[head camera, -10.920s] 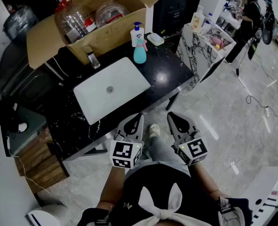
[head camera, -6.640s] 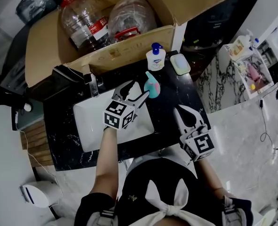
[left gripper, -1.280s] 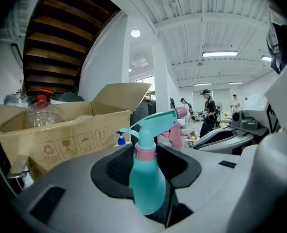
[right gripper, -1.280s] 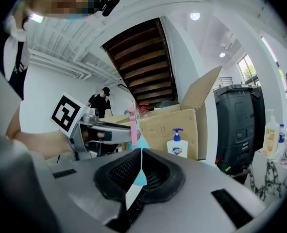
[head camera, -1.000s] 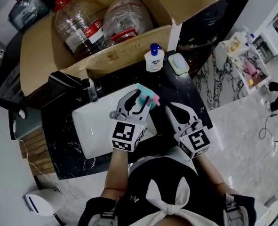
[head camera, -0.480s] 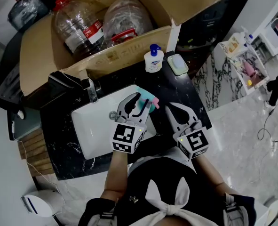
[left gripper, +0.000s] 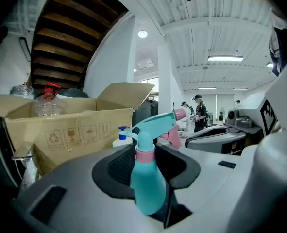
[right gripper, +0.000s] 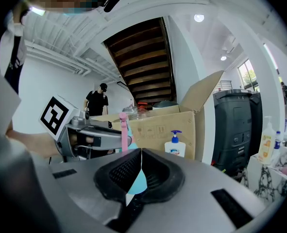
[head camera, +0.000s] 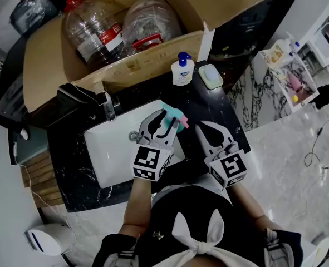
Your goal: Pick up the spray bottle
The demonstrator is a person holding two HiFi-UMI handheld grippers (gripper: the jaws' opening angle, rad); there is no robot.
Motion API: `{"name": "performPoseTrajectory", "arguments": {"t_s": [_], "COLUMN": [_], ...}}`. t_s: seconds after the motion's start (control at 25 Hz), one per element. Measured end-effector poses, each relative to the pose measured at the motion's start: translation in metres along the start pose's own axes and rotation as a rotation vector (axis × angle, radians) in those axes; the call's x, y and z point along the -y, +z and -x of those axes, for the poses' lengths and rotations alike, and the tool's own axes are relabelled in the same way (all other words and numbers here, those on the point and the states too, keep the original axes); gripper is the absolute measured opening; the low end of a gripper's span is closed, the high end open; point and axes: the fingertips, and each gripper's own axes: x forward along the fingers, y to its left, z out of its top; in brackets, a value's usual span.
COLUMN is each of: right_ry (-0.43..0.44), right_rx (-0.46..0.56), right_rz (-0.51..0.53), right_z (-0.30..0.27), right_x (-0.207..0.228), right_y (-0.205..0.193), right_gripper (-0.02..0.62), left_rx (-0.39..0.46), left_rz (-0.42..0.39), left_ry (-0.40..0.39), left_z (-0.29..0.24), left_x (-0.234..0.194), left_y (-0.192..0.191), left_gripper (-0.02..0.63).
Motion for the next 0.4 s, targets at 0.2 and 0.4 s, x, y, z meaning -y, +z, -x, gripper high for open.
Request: {"name": "performPoseTrajectory", "arguments": {"t_s": [0.2, 0.4], "right_ry": [-0.003, -0.003], "right_rx": [0.008, 0.01], "right_rz": [0.0, 0.0], "right_z": [0.0001, 0.0018], "right_x": [0.0003, 0.0001], "right_y": [0.0024, 0.002], "right_gripper": [0.025, 0.025], "left_rx": [0.002, 0.002], "left_rz": [0.002, 0.0], "left_ry": [-0.001, -0.004], "left_z": [0.0006, 0.0006], "left_x": [0.0001, 0.0022], "left_y": [0.0015, 0.0013], "left_gripper": [0.152, 0.152]}}
